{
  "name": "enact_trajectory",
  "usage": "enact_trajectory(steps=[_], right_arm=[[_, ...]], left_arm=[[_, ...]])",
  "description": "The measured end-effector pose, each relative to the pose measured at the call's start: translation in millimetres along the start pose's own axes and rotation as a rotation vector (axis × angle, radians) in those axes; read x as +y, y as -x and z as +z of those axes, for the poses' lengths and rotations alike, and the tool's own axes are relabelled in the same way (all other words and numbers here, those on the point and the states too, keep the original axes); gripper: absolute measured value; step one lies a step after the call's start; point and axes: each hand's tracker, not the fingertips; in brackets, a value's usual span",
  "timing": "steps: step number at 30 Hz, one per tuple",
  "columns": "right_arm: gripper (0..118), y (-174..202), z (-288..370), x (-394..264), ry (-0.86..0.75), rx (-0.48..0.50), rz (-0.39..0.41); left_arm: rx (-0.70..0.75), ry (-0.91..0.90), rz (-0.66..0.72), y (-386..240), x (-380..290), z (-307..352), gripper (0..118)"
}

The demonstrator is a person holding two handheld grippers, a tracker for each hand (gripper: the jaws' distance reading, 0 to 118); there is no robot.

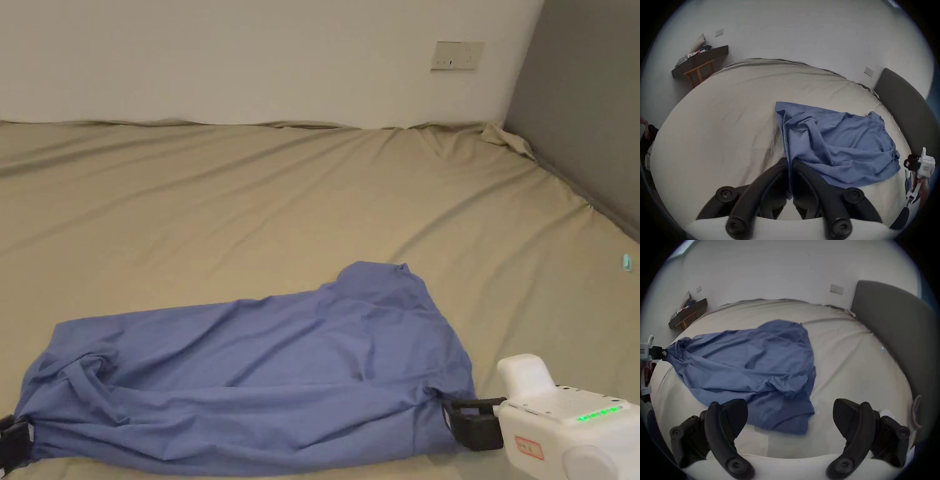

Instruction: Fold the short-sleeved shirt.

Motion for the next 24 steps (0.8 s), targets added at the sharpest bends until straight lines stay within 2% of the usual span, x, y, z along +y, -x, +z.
enact_trajectory(steps=[3, 5, 6, 7, 8, 10, 12, 14, 19, 24], right_arm=[[112, -4.1, -31.2, -1.8, 0.116, -0.030, -0.051], [111, -8.0, -44.0, -8.6, 0.167, 0.013, -0.117], [102, -8.8, -46.6, -11.3, 0.179, 0.031, -0.126], [73, -8.5, -46.7, -13.0, 0.165, 0.023, -0.124], [6, -6.2, -46.3, -12.6, 0.161, 0.015, -0.125], [6, -1.6, -42.7, -9.6, 0.162, -0.005, -0.130], [5, -2.9, -36.3, -4.6, 0.175, 0.039, -0.158], [5, -7.3, -24.3, -0.4, 0.172, 0.036, -0.161], [5, -5.8, 26.4, 11.5, 0.173, 0.026, -0.078], [5, 1.6, 71.4, 2.7, 0.211, 0.028, -0.028]], left_arm=[[0.005, -0.010, 0.014, 0.8, -2.7, 0.3, 2], [0.013, 0.002, 0.019, 4.2, -4.7, -4.4, 2], [0.016, 0.010, 0.023, 5.8, -5.9, -6.5, 2], [0.016, 0.019, 0.031, 8.1, -7.7, -9.2, 2], [0.011, 0.025, 0.045, 11.1, -9.6, -11.4, 2], [0.013, 0.039, 0.081, 15.5, -12.9, -13.5, 2], [-0.010, 0.044, 0.125, 22.4, -16.2, -13.2, 2], [-0.030, 0.046, 0.145, 30.0, -18.0, -10.0, 2], [-0.085, 0.061, 0.144, 40.5, -17.1, 12.3, 2], [-0.072, 0.090, 0.113, 54.6, -23.0, 38.6, 2]])
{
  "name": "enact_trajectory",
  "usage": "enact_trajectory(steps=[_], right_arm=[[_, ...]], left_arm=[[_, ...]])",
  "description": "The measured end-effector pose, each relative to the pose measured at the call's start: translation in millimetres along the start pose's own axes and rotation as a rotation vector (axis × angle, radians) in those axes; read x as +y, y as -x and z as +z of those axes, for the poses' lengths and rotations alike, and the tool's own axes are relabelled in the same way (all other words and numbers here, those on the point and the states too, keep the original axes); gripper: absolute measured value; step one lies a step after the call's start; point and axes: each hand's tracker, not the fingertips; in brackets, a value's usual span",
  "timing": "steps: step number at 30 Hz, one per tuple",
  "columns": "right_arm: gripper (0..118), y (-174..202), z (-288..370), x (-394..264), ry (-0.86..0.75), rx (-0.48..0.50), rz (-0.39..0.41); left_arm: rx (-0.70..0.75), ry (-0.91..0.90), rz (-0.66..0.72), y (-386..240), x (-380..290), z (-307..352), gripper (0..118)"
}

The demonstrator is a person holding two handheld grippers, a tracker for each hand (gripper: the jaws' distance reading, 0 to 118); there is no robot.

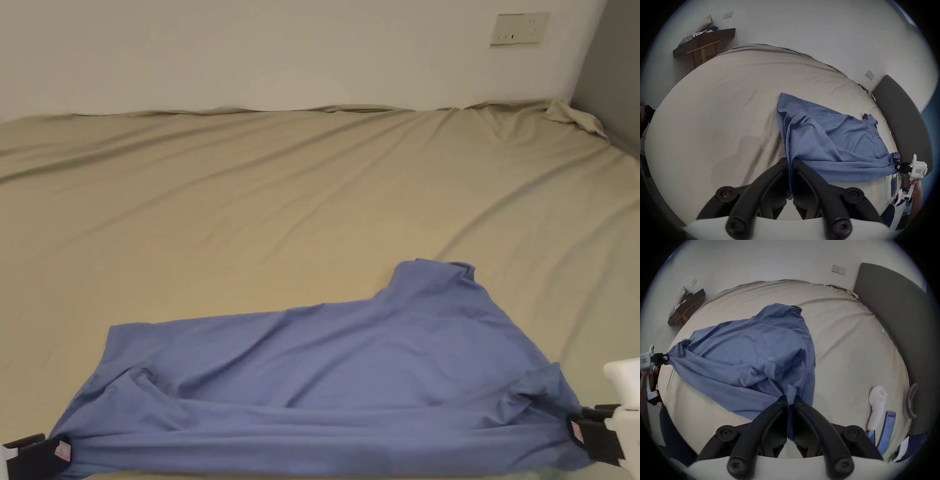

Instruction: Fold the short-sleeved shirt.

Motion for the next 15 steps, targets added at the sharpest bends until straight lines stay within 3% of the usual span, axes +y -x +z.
enact_trajectory(steps=[6, 15], right_arm=[[5, 18.5, 17.8, -47.1, 0.130, 0.029, 0.010], [5, 24.2, -17.9, -85.1, 0.233, 0.029, -0.026]], left_arm=[[0.030, 0.086, -0.014, 15.7, -31.2, 19.0, 2], [0.100, 0.191, -0.034, 32.6, -65.8, 0.9, 2]])
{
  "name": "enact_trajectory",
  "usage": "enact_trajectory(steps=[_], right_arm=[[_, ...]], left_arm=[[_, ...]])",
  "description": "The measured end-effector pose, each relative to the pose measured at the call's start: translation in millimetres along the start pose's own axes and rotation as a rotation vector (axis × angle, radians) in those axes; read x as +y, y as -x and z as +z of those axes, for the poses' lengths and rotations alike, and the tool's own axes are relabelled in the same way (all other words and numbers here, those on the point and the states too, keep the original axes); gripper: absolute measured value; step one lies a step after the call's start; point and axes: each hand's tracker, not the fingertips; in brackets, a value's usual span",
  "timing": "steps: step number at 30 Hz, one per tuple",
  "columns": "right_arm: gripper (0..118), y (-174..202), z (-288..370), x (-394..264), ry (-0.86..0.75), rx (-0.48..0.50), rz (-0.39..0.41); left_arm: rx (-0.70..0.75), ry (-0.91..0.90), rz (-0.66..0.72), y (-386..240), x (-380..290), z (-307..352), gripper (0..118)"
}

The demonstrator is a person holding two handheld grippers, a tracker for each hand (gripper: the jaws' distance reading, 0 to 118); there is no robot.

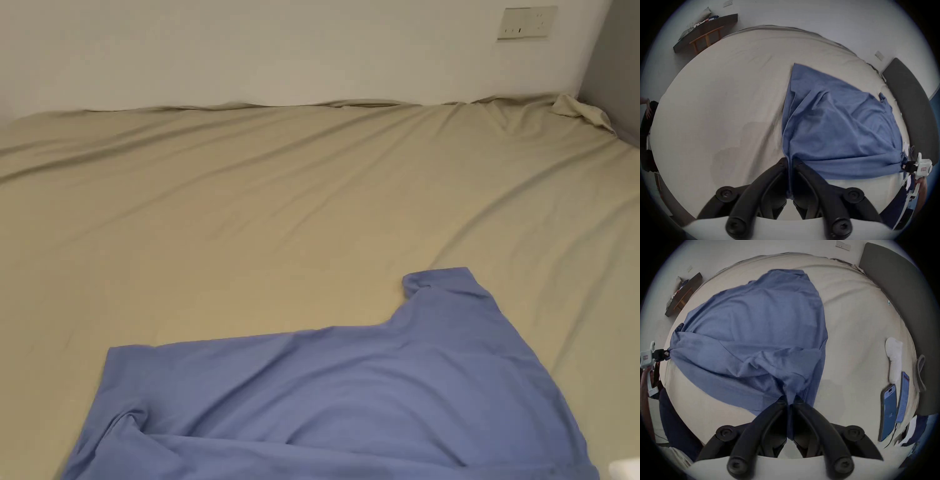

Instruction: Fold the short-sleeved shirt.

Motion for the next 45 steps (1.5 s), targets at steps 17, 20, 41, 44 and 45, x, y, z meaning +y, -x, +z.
enact_trajectory(steps=[17, 20, 41, 44, 45], right_arm=[[109, 28.4, 126.0, 52.1, -0.574, -0.016, -0.108], [2, 55.7, 121.8, 55.8, -0.656, -0.044, -0.102], [2, 66.7, 111.4, 56.9, -0.609, 0.043, -0.088], [2, 60.0, 101.4, 55.7, -0.573, 0.040, -0.097], [2, 55.8, 95.1, 54.6, -0.559, 0.036, -0.098]], left_arm=[[-0.076, -0.342, -0.072, -56.0, 25.3, 85.2, 118], [-0.067, -0.322, -0.149, -76.2, 21.4, 70.2, 15], [0.272, -0.093, -0.181, -81.6, 157.4, -116.2, 114], [0.205, -0.085, -0.133, -59.3, 177.8, -137.9, 98], [0.209, -0.086, -0.142, -62.8, 176.1, -133.6, 70]])
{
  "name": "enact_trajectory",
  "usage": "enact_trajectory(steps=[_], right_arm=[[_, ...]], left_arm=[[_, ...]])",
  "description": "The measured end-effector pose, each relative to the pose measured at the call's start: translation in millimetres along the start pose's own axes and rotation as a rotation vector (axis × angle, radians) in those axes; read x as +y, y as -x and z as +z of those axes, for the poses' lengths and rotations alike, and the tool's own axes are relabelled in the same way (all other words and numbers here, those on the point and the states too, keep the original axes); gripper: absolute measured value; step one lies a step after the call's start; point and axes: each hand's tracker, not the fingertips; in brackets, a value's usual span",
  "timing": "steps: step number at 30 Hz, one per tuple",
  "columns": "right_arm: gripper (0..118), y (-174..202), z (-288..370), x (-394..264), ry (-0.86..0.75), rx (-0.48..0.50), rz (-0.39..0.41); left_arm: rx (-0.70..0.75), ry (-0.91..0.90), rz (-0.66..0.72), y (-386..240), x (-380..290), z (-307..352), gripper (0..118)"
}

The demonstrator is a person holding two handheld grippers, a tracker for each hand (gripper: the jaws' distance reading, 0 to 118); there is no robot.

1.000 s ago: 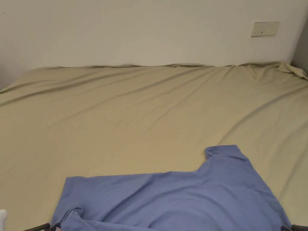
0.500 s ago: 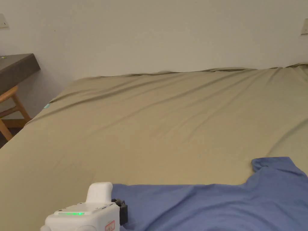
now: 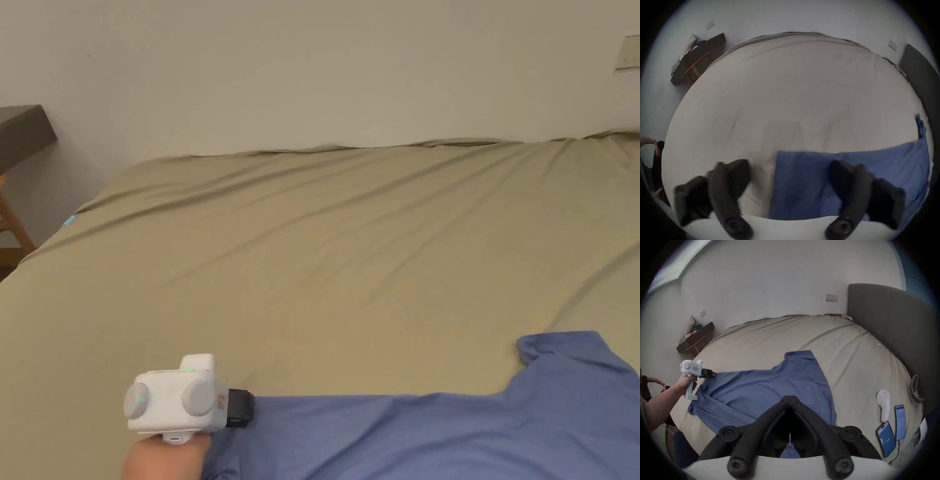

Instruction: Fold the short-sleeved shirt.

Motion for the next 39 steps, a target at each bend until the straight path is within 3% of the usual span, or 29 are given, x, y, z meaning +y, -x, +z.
enact_trajectory(steps=[1, 2, 3, 4, 8, 13, 14, 15, 16, 19, 22, 24, 25, 26, 27, 28, 29, 31, 33, 34, 37, 39], right_arm=[[2, -1.4, -3.5, -1.5, 0.017, -0.010, 0.001], [2, -2.7, -7.9, -2.8, 0.037, -0.021, 0.004], [2, -4.5, -13.6, -3.6, 0.066, -0.029, 0.009], [2, -5.0, -18.1, -6.0, 0.087, -0.034, 0.012], [2, -27.9, -47.5, -2.8, 0.128, 0.016, -0.003], [4, -63.6, -108.4, 43.6, 0.182, 0.093, -0.003], [37, -72.4, -127.3, 53.8, 0.213, 0.118, 0.011], [86, -81.1, -150.7, 64.9, 0.244, 0.096, 0.042], [118, -87.3, -171.5, 73.0, 0.288, 0.076, 0.051], [118, -100.4, -224.5, 92.5, 0.357, 0.066, 0.072], [118, -101.3, -268.8, 102.3, 0.422, -0.060, 0.069], [106, -99.5, -290.0, 92.2, 0.458, -0.107, 0.049], [90, -97.0, -294.7, 90.6, 0.483, -0.086, 0.062], [65, -92.8, -300.1, 88.0, 0.506, -0.077, 0.089], [63, -85.9, -302.9, 84.1, 0.527, -0.101, 0.129], [51, -80.1, -302.1, 81.1, 0.539, -0.116, 0.158], [6, -72.9, -296.9, 83.0, 0.496, -0.135, 0.183], [3, -65.4, -289.1, 89.9, 0.502, -0.041, 0.173], [3, -48.9, -272.0, 95.4, 0.441, -0.070, 0.217], [3, -47.0, -265.4, 99.0, 0.428, -0.028, 0.222], [3, -52.1, -226.2, 113.6, 0.371, 0.071, 0.115], [3, -54.3, -187.3, 119.3, 0.310, 0.107, 0.152]], left_arm=[[-0.022, -0.007, -0.006, 3.6, 3.4, 2.9, 26], [-0.070, -0.041, 0.002, -0.9, 3.5, 12.5, 0], [0.027, -0.065, -0.064, -7.5, 1.9, 22.1, 0], [0.003, -0.093, -0.108, -11.9, 0.7, 29.5, 0], [-0.159, -0.157, 0.035, -2.0, 7.2, 64.8, 0], [-0.240, -0.243, 0.072, 16.3, 10.1, 97.9, 0], [-0.254, -0.244, 0.078, 17.5, 9.9, 102.7, 0], [-0.258, -0.241, 0.070, 18.3, 9.7, 106.6, 0], [-0.258, -0.244, 0.063, 18.4, 9.5, 109.5, 0], [-0.241, -0.247, 0.049, 14.8, 8.9, 111.2, 0], [-0.233, -0.232, 0.060, 13.2, 8.0, 108.7, 0], [-0.225, -0.222, 0.055, 12.1, 7.2, 105.5, 0], [-0.216, -0.220, 0.050, 10.6, 6.9, 105.1, 0], [-0.215, -0.217, 0.047, 9.9, 6.3, 103.5, 0], [-0.214, -0.213, 0.049, 10.4, 5.2, 101.6, 0], [-0.216, -0.208, 0.054, 11.0, 4.3, 100.0, 0], [-0.218, -0.203, 0.061, 13.0, 4.0, 98.4, 0], [-0.220, -0.197, 0.073, 15.0, 2.0, 95.5, 0], [-0.229, -0.191, 0.094, 18.7, 1.0, 94.1, 0], [-0.235, -0.190, 0.101, 19.9, 0.5, 94.0, 0], [-0.287, -0.186, 0.146, 28.5, -0.8, 100.7, 0], [-0.315, -0.191, 0.158, 37.1, -2.8, 110.8, 0]])
